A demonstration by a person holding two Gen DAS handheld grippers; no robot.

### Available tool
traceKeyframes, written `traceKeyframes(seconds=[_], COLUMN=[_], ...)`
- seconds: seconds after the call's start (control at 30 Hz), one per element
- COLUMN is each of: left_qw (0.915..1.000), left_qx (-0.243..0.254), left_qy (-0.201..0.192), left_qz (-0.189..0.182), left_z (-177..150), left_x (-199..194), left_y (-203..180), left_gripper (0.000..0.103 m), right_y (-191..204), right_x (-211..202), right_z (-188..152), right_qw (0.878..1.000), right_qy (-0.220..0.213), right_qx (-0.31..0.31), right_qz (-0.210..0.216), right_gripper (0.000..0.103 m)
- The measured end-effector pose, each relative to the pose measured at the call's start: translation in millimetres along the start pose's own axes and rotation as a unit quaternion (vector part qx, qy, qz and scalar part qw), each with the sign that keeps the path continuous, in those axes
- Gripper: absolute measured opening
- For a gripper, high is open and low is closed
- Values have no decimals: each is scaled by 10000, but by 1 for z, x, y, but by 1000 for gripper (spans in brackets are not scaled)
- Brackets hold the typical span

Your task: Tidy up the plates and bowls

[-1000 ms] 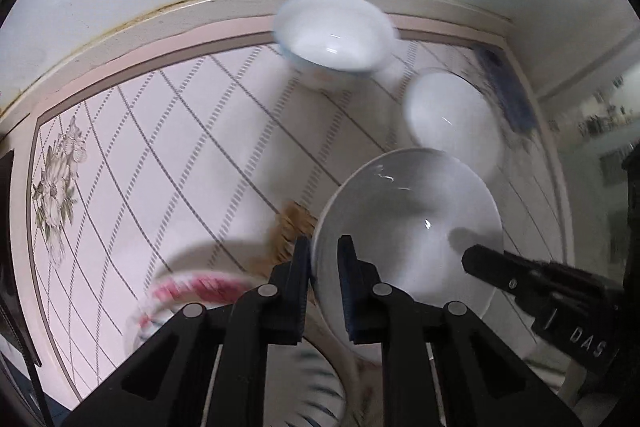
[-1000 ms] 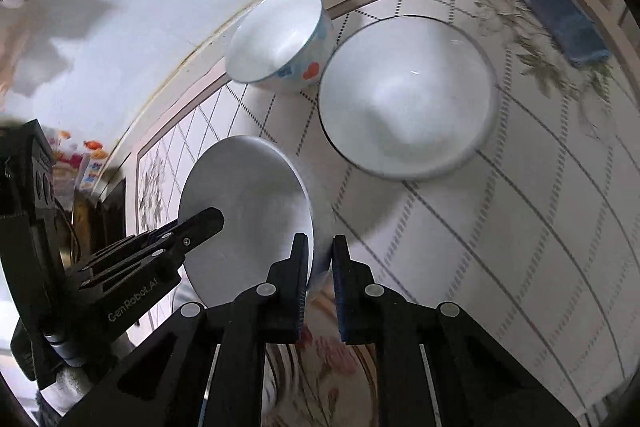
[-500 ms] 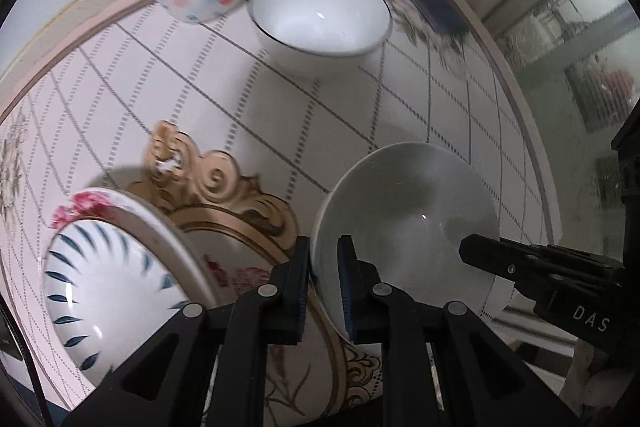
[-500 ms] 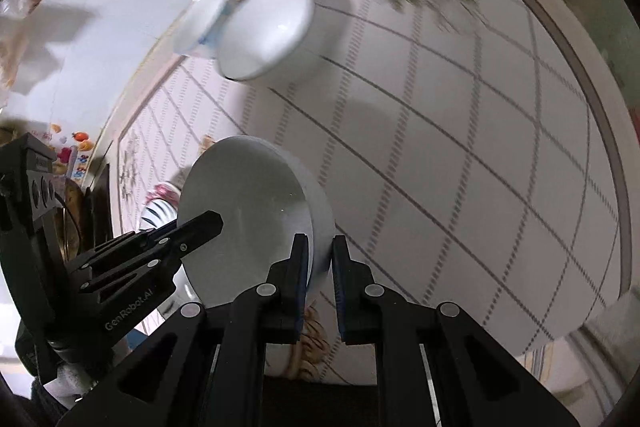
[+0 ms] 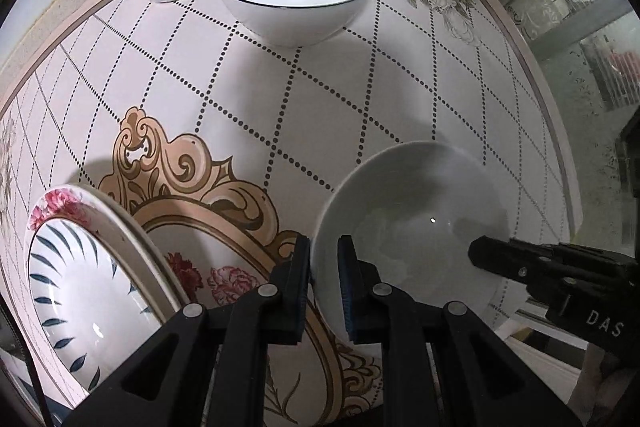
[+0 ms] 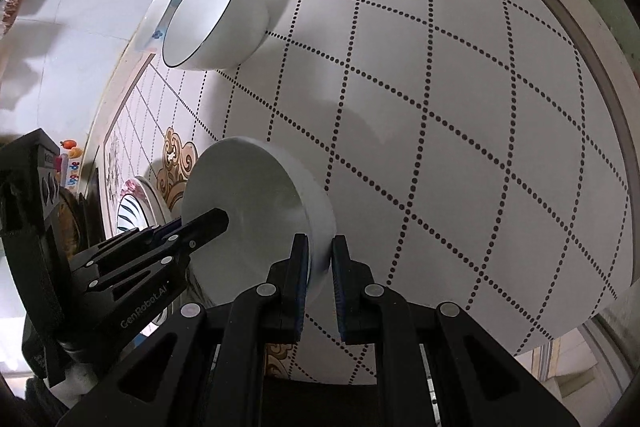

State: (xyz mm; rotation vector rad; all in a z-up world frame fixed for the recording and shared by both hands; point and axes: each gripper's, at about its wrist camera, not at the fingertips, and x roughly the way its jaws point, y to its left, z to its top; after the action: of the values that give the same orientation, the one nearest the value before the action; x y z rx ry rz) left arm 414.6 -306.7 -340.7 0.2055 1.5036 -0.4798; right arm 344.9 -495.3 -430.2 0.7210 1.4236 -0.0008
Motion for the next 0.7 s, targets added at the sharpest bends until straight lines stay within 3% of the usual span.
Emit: traceKeyframes(seconds=[0.13, 0.17, 0.27, 0.3, 0.47, 0.63, 0.67, 0.7], left_qw=[9995, 9989, 9958, 9944, 9899, 9906, 9905, 9909], left_qx=[-174, -265, -545, -635, -1117, -1251, -1261, -1231], left_qy=[-260, -367, -689, -814, -848, -459, -453, -437], left_qz=[-94, -122, -274, -225, -222, -302, -315, -335], left_z=[2, 6, 32, 43, 109, 145, 147, 148], left_x=[-42, -54, -77, -80, -58, -17, -12, -7], left_y=[14, 19, 37, 44, 73, 83, 83, 81], left_gripper=[13, 18, 43, 44, 44, 42, 33, 18], right_y=[0, 0, 6, 9, 32, 51, 50, 50], right_x=[-12, -24, -51, -58, -58, -12, -4, 5], right_z=[7, 12, 30, 41, 111, 168, 176, 181], right_qw=[9997, 9996, 9995, 9990, 9960, 9966, 9969, 9970], right_qy=[212, 156, -100, -235, -705, -510, -436, -390], right_qx=[5, -9, -80, -113, -268, -188, -152, -120], right_qz=[129, 216, 272, 351, 486, 615, 641, 665], right_gripper=[16, 19, 45, 48, 48, 48, 48, 40])
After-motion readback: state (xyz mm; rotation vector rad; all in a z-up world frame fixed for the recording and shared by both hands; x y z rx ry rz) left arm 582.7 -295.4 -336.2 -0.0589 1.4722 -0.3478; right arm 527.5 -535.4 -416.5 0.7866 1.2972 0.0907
